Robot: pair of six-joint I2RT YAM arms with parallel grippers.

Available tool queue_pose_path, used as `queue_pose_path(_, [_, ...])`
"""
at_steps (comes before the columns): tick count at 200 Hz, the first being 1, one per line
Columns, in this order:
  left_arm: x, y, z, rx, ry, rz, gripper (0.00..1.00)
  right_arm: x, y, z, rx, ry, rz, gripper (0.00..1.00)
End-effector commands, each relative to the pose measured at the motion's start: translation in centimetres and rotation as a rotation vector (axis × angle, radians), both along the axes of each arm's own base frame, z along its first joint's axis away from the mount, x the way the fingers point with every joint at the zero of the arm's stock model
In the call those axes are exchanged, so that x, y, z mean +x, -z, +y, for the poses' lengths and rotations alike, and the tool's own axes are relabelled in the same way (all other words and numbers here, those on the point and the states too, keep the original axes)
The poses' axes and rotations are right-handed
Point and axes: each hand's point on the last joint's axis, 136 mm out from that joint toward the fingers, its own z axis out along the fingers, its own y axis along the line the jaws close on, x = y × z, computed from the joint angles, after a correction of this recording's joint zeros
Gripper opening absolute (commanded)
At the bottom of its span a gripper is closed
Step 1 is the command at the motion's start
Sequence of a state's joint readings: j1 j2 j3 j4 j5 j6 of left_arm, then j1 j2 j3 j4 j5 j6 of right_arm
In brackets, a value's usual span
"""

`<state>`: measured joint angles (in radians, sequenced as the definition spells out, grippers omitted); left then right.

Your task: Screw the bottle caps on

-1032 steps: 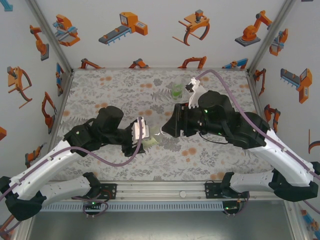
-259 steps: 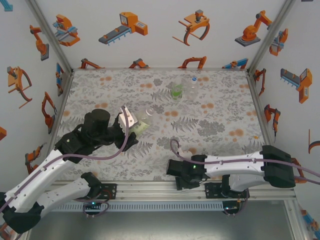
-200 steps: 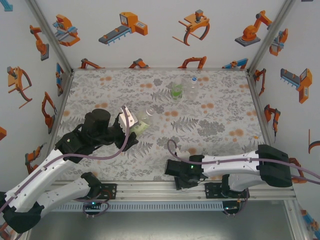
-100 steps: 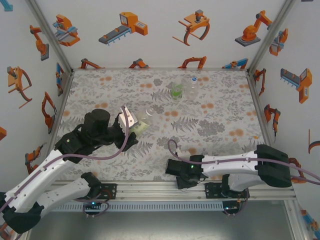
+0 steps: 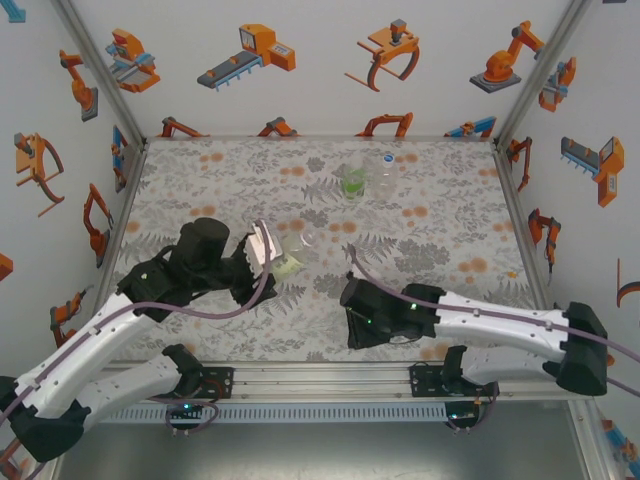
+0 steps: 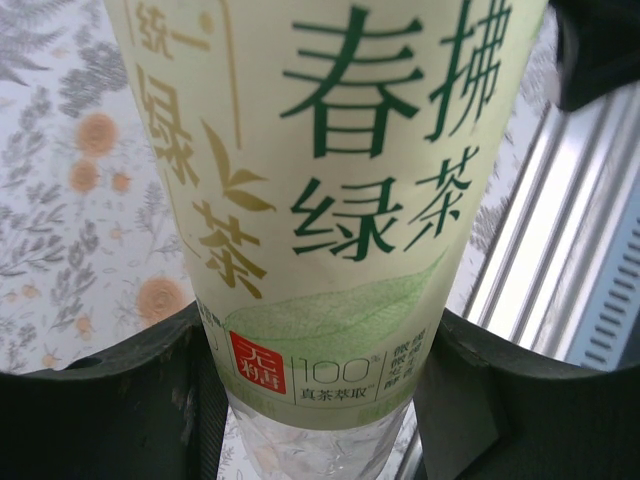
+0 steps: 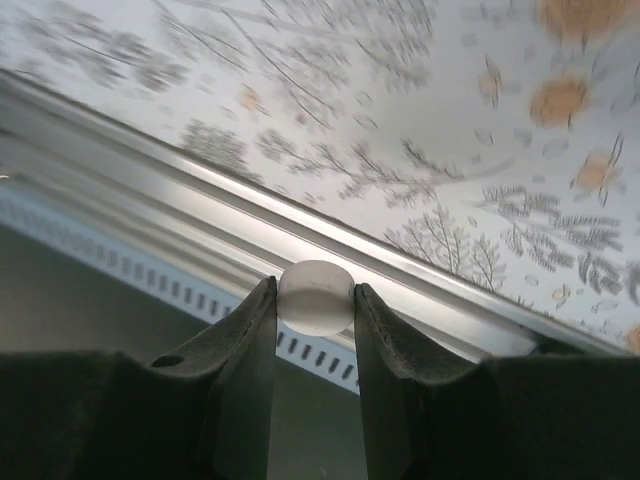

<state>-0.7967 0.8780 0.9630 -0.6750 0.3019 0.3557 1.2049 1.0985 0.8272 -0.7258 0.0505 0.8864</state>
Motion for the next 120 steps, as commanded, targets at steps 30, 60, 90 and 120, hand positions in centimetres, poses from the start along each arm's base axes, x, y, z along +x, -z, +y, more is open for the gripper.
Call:
queue_pose_path(30, [-3.3,0.0,-0.5,0.012,0.242,-0.017,0.0,2.5,-10.8,1.8,0.088,-0.488,-0.422,0.06])
queue_pose_path(60, [-4.1,0.0,-0.3,0.046,0.303,-0.048,0.0,2.5,-16.8,2.9,0.169,-0.669,-0.6,0.0])
queue_pose_path(90, [-4.3,0.5,-0.1,0.105,0.327,-0.056,0.0,-0.1,-22.5,3.9,0.289,-0.923,-0.783,0.0])
queue_pose_path(120, [-4.5,0.8,-0.3,0.145,0.348,-0.071,0.0,-1.6,-25.4,4.5,0.356,-1.075,-0.91,0.0])
